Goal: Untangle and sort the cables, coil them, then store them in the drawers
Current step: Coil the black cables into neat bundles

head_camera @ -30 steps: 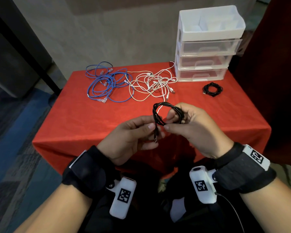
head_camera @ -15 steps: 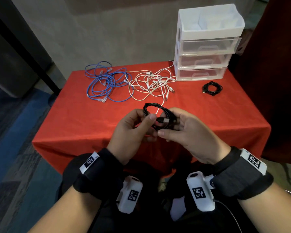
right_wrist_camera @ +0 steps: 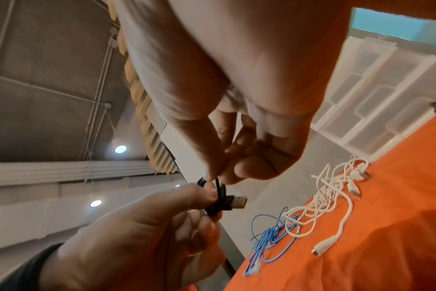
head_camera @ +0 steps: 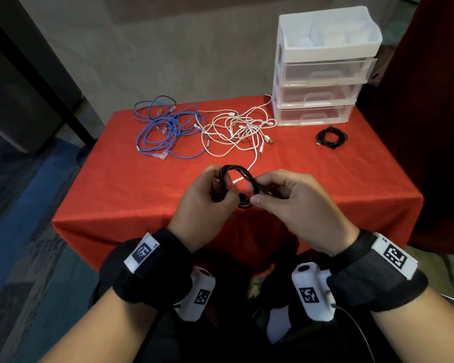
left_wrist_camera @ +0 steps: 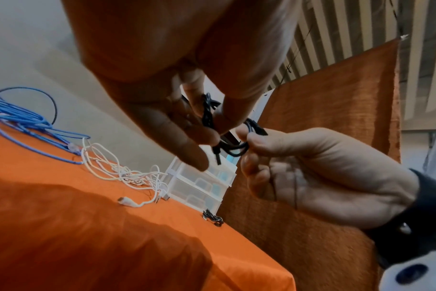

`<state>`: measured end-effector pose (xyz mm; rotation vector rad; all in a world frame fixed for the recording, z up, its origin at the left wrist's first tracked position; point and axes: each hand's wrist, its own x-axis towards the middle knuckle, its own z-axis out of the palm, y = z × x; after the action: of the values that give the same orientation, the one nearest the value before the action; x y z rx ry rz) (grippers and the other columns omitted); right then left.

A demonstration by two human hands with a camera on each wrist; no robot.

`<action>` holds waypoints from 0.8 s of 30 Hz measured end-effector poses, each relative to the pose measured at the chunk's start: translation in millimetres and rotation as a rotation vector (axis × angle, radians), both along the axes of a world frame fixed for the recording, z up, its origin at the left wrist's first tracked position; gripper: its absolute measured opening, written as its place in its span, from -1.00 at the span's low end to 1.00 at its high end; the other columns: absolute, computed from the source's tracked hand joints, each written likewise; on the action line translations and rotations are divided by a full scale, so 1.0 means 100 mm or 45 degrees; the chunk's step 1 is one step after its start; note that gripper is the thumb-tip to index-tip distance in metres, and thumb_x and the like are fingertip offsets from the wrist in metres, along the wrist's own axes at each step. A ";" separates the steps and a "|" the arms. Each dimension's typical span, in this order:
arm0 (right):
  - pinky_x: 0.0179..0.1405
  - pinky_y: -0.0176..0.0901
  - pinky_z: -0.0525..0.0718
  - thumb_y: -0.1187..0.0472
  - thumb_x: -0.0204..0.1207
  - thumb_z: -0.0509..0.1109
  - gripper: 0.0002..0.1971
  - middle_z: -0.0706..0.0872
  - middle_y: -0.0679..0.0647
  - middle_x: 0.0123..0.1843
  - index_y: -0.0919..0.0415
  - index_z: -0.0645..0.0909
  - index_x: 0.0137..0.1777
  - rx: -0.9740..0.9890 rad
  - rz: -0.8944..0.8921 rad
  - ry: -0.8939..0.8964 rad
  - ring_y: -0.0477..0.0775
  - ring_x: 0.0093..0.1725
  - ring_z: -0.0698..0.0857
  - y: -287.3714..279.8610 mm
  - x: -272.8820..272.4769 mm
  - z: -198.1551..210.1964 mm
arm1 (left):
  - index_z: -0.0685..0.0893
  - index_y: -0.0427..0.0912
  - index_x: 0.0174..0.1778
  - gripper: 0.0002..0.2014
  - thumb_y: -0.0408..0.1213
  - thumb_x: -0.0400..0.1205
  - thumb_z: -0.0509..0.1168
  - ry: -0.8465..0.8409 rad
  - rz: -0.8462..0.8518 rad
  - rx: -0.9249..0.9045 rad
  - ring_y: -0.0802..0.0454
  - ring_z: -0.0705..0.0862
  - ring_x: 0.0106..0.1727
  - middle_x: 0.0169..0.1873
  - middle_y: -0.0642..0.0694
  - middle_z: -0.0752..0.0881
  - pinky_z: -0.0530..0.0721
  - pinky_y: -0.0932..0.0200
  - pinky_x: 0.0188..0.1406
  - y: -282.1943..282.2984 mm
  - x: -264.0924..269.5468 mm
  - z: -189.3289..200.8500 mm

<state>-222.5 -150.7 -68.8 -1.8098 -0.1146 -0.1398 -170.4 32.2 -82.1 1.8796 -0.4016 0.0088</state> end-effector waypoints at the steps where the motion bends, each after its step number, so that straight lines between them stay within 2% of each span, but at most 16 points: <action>1: 0.15 -0.16 0.70 0.36 0.49 0.61 -0.82 0.82 0.05 -0.01 0.12 0.84 0.02 -0.033 0.012 -0.018 0.02 0.01 0.79 0.00 -0.01 0.01 | 0.53 -0.13 -0.13 -0.89 -0.28 0.53 0.35 0.003 -0.023 0.043 0.07 0.44 -0.46 -0.47 0.00 0.52 0.43 0.12 -0.44 0.01 0.00 0.02; 3: 0.11 -0.27 0.67 0.39 0.50 0.59 -0.85 0.82 0.08 -0.03 0.17 0.83 0.01 -0.048 0.041 -0.036 -0.03 -0.01 0.78 0.01 0.00 0.04 | 0.55 -0.13 -0.16 -0.88 -0.23 0.47 0.35 0.006 -0.080 0.145 0.12 0.42 -0.47 -0.49 0.05 0.51 0.43 0.14 -0.45 0.04 0.01 0.06; 5: 0.05 -0.08 0.73 0.44 0.56 0.52 -0.87 0.83 0.20 -0.03 0.27 0.79 0.04 0.078 0.089 0.021 0.12 -0.04 0.79 0.03 0.00 0.06 | 0.58 -0.13 -0.20 -0.87 -0.18 0.43 0.35 0.035 -0.140 0.188 0.14 0.47 -0.43 -0.47 0.08 0.56 0.48 0.14 -0.36 0.07 0.05 0.11; 7: -0.03 0.04 0.78 0.47 0.62 0.44 -0.87 0.84 0.24 0.01 0.33 0.74 0.09 0.156 0.090 0.049 0.25 0.05 0.80 0.05 0.02 0.07 | 0.62 -0.15 -0.21 -0.84 -0.15 0.42 0.36 0.100 -0.230 0.159 0.10 0.56 -0.32 -0.38 0.03 0.64 0.54 0.08 -0.22 0.09 0.08 0.14; 9: -0.12 -0.02 0.78 0.46 0.66 0.39 -0.85 0.84 0.21 0.02 0.28 0.73 0.12 0.182 0.069 0.052 0.16 0.04 0.82 0.03 0.05 0.07 | 0.63 -0.21 -0.15 -0.87 -0.24 0.52 0.41 0.229 -0.340 0.077 0.05 0.60 -0.24 -0.30 -0.05 0.68 0.55 0.08 -0.16 0.10 0.08 0.17; 11: -0.18 -0.14 0.74 0.42 0.68 0.38 -0.82 0.85 0.17 -0.01 0.22 0.74 0.16 0.232 0.070 0.092 -0.01 -0.04 0.79 0.00 0.06 0.04 | 0.59 -0.29 -0.04 -0.91 -0.42 0.67 0.39 0.418 -0.445 -0.048 0.02 0.70 -0.18 -0.23 -0.14 0.71 0.67 0.15 -0.16 0.11 0.04 0.21; 14: -0.16 -0.21 0.68 0.38 0.69 0.38 -0.81 0.82 0.10 -0.01 0.27 0.72 0.23 0.399 0.078 0.211 -0.03 -0.03 0.74 -0.01 0.07 -0.01 | 0.53 -0.27 0.02 -0.97 -0.40 0.76 0.25 0.680 -0.573 -0.263 -0.12 0.76 -0.15 -0.20 -0.25 0.71 0.80 0.03 -0.12 0.14 -0.02 0.28; 16: -0.06 -0.10 0.66 0.35 0.69 0.38 -0.81 0.82 0.12 0.01 0.28 0.72 0.24 0.519 0.091 0.287 0.07 0.00 0.74 -0.01 0.07 -0.04 | 0.54 -0.23 0.07 -0.93 -0.31 0.75 0.28 0.769 -0.581 -0.405 -0.07 0.74 -0.20 -0.22 -0.24 0.70 0.79 0.02 -0.18 0.13 -0.06 0.27; 18: -0.12 -0.04 0.63 0.30 0.71 0.36 -0.80 0.77 0.20 0.03 0.29 0.72 0.26 0.545 0.115 0.317 0.18 0.01 0.70 -0.02 0.08 -0.04 | 0.56 -0.20 0.17 -0.85 -0.26 0.73 0.30 0.819 -0.523 -0.506 -0.02 0.74 -0.22 -0.23 -0.21 0.70 0.78 0.03 -0.20 0.10 -0.08 0.22; 19: -0.18 -0.07 0.62 0.29 0.72 0.35 -0.78 0.74 0.23 0.03 0.32 0.70 0.28 0.535 0.123 0.321 0.20 0.01 0.68 -0.02 0.08 -0.03 | 0.58 -0.19 0.21 -0.80 -0.23 0.71 0.31 0.838 -0.474 -0.532 -0.02 0.75 -0.22 -0.21 -0.20 0.71 0.78 0.03 -0.20 0.09 -0.08 0.19; 22: -0.28 -0.15 0.61 0.32 0.72 0.33 -0.79 0.73 0.12 -0.08 0.42 0.64 0.25 0.522 0.122 0.320 0.06 -0.12 0.68 -0.04 0.09 -0.03 | 0.63 -0.19 0.25 -0.68 -0.15 0.62 0.32 0.871 -0.350 -0.574 -0.01 0.75 -0.15 -0.04 -0.20 0.72 0.78 0.07 -0.19 0.06 -0.06 0.14; 24: -0.29 -0.15 0.62 0.33 0.71 0.35 -0.85 0.73 0.02 -0.15 0.35 0.66 0.20 0.490 0.122 0.311 -0.05 -0.16 0.67 -0.05 0.10 -0.04 | 0.65 -0.19 0.23 -0.69 -0.16 0.61 0.36 0.843 -0.308 -0.565 -0.03 0.73 -0.09 0.03 -0.26 0.66 0.78 0.09 -0.18 0.06 -0.04 0.12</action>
<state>-212.6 -155.7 -73.0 -1.4214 0.0002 0.1212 -174.0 38.2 -70.0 1.2903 -0.1440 -0.6217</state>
